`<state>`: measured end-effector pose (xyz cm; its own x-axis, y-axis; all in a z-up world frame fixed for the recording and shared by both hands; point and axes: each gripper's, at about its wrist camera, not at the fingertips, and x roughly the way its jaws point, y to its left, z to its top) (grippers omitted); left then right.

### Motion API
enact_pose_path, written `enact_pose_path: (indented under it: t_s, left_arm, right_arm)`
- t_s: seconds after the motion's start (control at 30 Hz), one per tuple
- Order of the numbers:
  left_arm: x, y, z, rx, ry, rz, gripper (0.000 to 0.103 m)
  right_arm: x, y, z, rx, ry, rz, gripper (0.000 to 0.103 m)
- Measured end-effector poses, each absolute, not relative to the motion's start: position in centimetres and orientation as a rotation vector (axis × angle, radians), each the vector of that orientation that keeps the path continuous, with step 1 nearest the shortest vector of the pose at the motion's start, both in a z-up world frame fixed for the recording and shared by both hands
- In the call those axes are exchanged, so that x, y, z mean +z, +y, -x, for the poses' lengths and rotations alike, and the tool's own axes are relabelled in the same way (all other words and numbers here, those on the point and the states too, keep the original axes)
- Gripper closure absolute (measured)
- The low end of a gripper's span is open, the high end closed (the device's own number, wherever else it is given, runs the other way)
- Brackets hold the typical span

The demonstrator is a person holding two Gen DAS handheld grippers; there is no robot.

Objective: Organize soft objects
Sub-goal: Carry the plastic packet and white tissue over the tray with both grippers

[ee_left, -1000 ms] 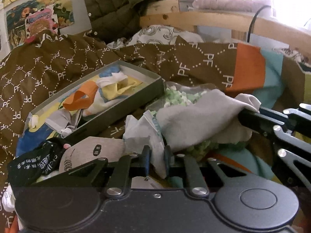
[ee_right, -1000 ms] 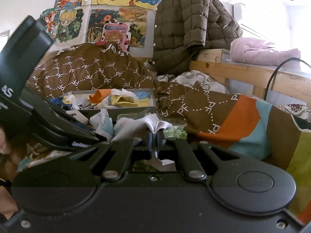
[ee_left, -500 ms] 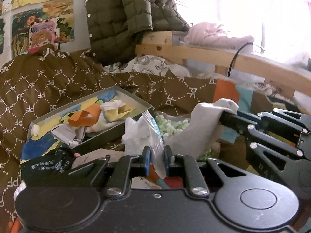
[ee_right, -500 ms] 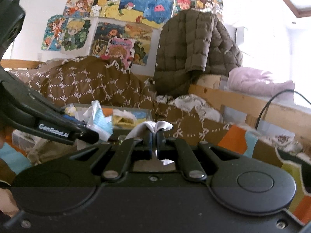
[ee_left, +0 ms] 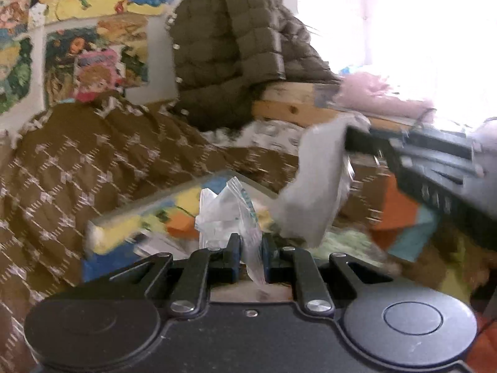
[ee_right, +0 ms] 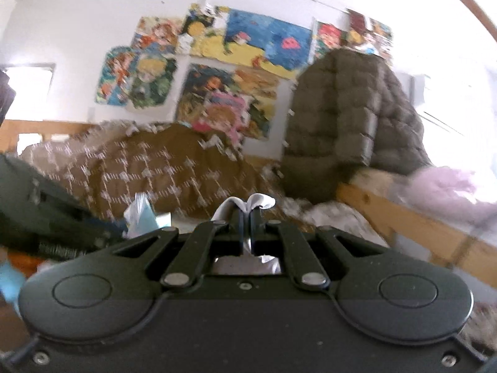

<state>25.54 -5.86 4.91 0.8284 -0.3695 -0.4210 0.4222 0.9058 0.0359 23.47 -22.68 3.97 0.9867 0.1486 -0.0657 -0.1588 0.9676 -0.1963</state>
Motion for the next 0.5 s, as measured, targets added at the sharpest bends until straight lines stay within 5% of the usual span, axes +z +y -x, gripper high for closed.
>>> enact_pose_path:
  t_s: [0.5]
  left_arm:
    - [3.4, 1.9, -36.0, -0.22, 0.433, -0.109, 0.088]
  right_arm:
    - [3.2, -14.7, -38.8, 0.345, 0.203, 0.188, 0.103]
